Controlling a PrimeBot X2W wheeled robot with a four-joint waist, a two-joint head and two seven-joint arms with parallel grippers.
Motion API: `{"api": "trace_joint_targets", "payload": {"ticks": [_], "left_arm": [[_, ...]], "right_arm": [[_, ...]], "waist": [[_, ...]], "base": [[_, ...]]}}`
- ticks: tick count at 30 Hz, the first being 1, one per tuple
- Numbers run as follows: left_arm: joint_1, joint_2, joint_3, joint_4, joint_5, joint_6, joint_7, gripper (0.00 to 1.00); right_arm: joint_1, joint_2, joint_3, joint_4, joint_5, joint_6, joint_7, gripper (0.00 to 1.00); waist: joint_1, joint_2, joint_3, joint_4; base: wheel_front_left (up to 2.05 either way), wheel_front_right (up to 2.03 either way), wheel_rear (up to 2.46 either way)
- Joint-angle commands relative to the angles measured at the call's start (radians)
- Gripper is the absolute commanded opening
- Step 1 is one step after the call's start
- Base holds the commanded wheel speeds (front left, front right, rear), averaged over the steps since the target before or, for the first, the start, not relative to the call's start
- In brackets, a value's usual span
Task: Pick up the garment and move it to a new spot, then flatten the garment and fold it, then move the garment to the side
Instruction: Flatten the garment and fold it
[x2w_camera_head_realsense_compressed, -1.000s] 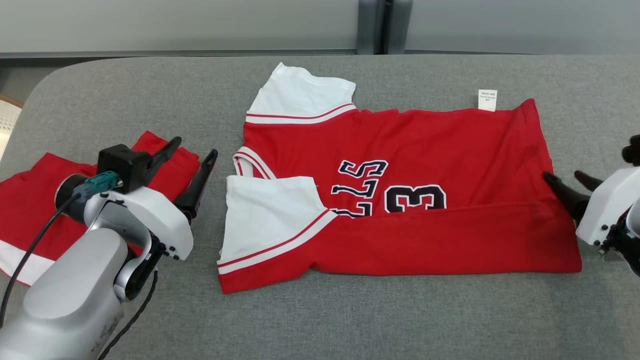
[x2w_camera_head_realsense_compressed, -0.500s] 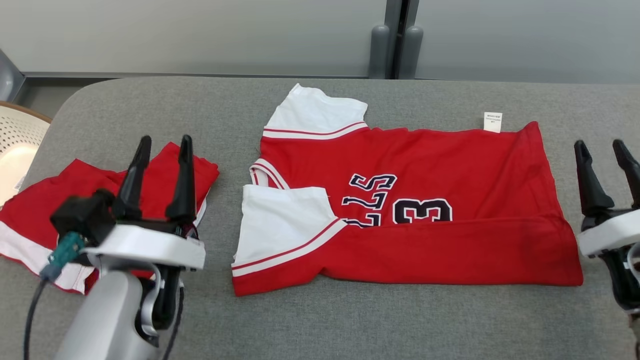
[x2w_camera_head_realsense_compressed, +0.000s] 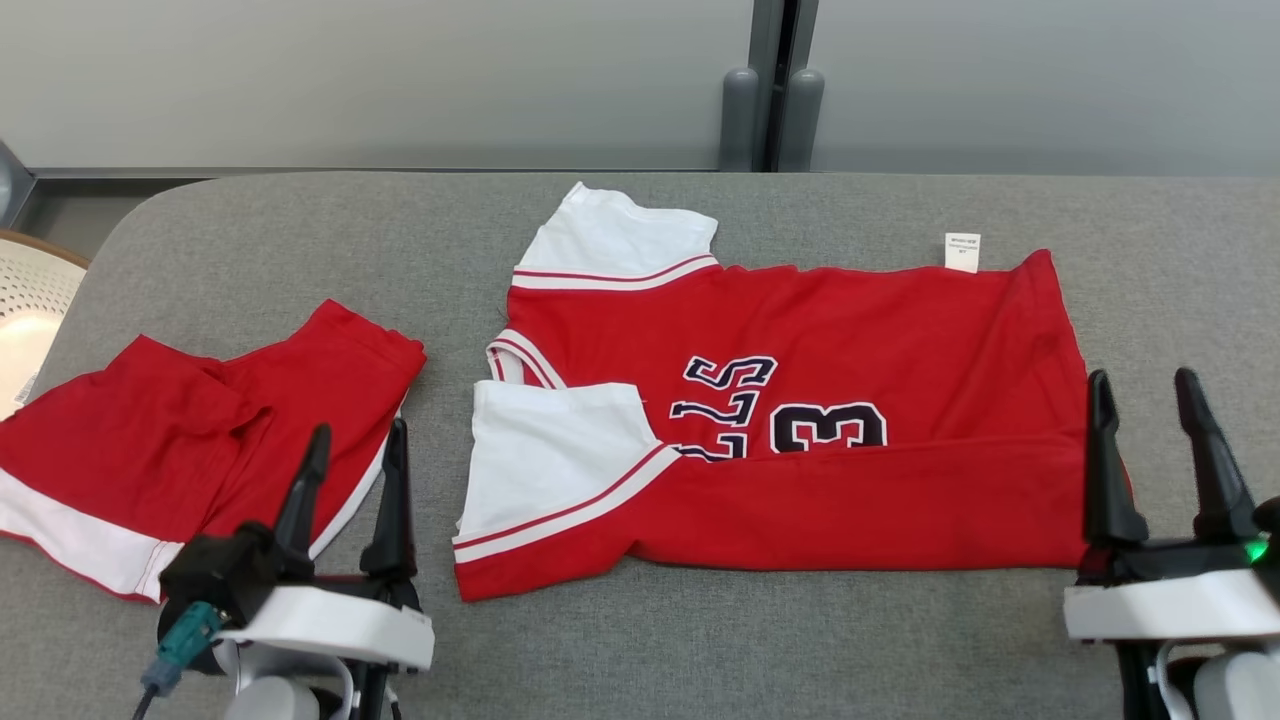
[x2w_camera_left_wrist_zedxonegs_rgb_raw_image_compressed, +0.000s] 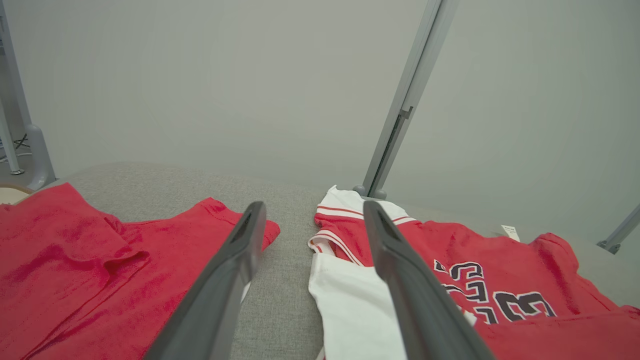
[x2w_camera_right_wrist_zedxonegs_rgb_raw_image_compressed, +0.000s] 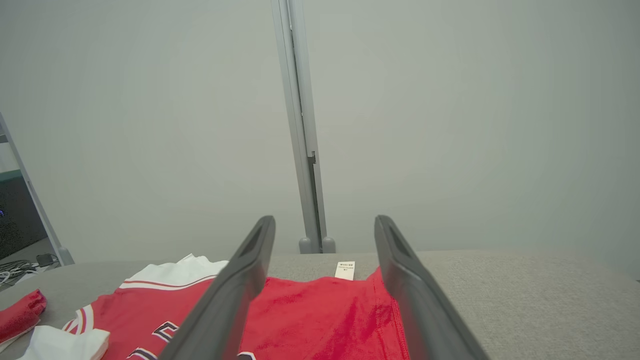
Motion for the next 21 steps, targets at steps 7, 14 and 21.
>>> {"api": "trace_joint_targets", "payload": {"ticks": [7, 14, 21], "left_arm": [[0.024, 0.001, -0.043, 0.100, 0.023, -0.029, 0.000, 1.00], [-0.022, 0.003, -0.104, 0.325, 0.019, -0.039, 0.002, 1.00], [-0.082, 0.004, -0.100, 0.474, 0.019, -0.015, 0.002, 1.00]], "right_arm": [[0.043, 0.044, -0.011, -0.023, -0.045, 0.000, -0.001, 1.00], [0.035, 0.043, -0.018, -0.007, -0.012, 0.000, -0.001, 1.00], [0.024, 0.039, -0.008, -0.004, -0.006, 0.000, -0.001, 1.00]], "waist": [[0.0000, 0.0000, -0.007, -0.022], [0.0000, 0.0000, -0.005, -0.057], [0.0000, 0.0000, 0.011, -0.086]], "base": [[0.00, 0.00, 0.00], [0.00, 0.00, 0.00], [0.00, 0.00, 0.00]]}}
